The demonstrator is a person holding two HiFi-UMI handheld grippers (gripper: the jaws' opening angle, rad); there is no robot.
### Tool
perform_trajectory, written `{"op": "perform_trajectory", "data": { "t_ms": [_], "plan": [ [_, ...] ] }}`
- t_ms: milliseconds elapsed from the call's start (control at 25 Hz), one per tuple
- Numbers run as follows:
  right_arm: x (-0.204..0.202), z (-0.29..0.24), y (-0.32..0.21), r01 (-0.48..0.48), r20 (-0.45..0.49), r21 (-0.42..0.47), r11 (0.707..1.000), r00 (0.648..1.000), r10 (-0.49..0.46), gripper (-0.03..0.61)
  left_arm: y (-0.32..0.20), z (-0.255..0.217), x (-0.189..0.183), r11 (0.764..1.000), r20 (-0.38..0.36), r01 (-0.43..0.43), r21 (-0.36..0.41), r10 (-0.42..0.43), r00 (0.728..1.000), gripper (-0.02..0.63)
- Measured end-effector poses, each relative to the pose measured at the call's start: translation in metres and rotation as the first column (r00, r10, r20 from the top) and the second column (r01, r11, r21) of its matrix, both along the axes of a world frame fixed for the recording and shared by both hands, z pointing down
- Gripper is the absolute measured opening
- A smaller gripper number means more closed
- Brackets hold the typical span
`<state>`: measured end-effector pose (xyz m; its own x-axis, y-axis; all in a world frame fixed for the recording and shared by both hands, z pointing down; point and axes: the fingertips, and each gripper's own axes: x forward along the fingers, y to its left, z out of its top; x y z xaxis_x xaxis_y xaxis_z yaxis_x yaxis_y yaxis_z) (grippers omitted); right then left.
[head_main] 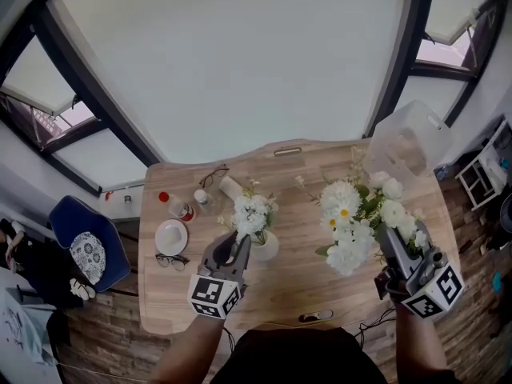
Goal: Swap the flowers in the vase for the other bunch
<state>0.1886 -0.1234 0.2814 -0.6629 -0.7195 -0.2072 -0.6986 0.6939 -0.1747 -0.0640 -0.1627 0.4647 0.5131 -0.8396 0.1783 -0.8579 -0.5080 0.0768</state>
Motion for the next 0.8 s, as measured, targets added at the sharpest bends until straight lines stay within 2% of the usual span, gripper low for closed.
{"op": "perform_trajectory", "data": {
  "t_ms": [800],
  "plan": [
    [-0.009, -0.015, 0.005, 0.03, 0.0, 0.017, 0.999, 1.0, -0.03, 0.083, 0.006, -0.048, -0.009, 0.994, -0.001, 0.023, 0.11, -0.023, 1.0, 0.081]
  ]
}}
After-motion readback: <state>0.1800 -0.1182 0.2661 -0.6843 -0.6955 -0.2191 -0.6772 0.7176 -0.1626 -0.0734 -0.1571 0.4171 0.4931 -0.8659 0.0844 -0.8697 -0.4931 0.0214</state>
